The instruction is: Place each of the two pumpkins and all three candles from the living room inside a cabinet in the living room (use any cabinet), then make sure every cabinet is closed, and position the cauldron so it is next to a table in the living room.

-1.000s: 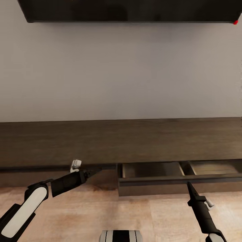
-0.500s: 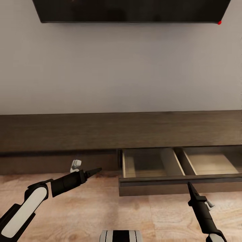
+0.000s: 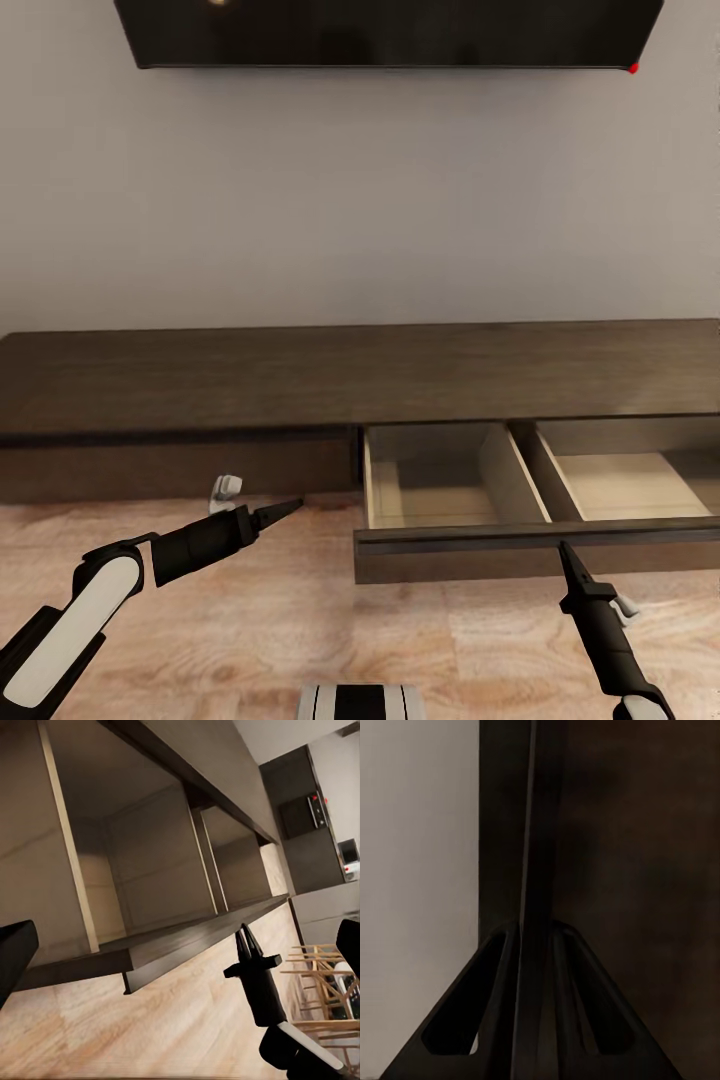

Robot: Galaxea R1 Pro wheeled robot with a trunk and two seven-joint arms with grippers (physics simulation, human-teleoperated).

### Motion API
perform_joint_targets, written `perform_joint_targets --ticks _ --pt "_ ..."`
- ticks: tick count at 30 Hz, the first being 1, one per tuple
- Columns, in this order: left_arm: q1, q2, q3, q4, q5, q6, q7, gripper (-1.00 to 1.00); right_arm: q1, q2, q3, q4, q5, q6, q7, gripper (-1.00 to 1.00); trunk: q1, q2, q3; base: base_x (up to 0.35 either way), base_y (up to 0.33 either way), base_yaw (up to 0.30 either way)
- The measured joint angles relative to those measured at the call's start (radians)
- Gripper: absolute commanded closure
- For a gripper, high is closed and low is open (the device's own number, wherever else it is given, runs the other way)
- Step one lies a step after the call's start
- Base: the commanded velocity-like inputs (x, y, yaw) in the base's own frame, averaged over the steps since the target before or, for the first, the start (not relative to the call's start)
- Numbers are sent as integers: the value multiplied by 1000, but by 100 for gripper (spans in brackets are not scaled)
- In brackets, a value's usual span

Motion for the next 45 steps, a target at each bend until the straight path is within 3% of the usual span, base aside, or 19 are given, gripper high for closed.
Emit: perform_joint_targets --ticks 36,45 --pt "0 0 0 -1 0 0 0 -100 -1 -2 -1 6 -3 -1 8 100 0 0 0 -65 0 0" --pt "0 0 0 -1 0 0 0 -100 -49 -1 1 6 -2 2 -62 100 0 0 0 -117 0 0"
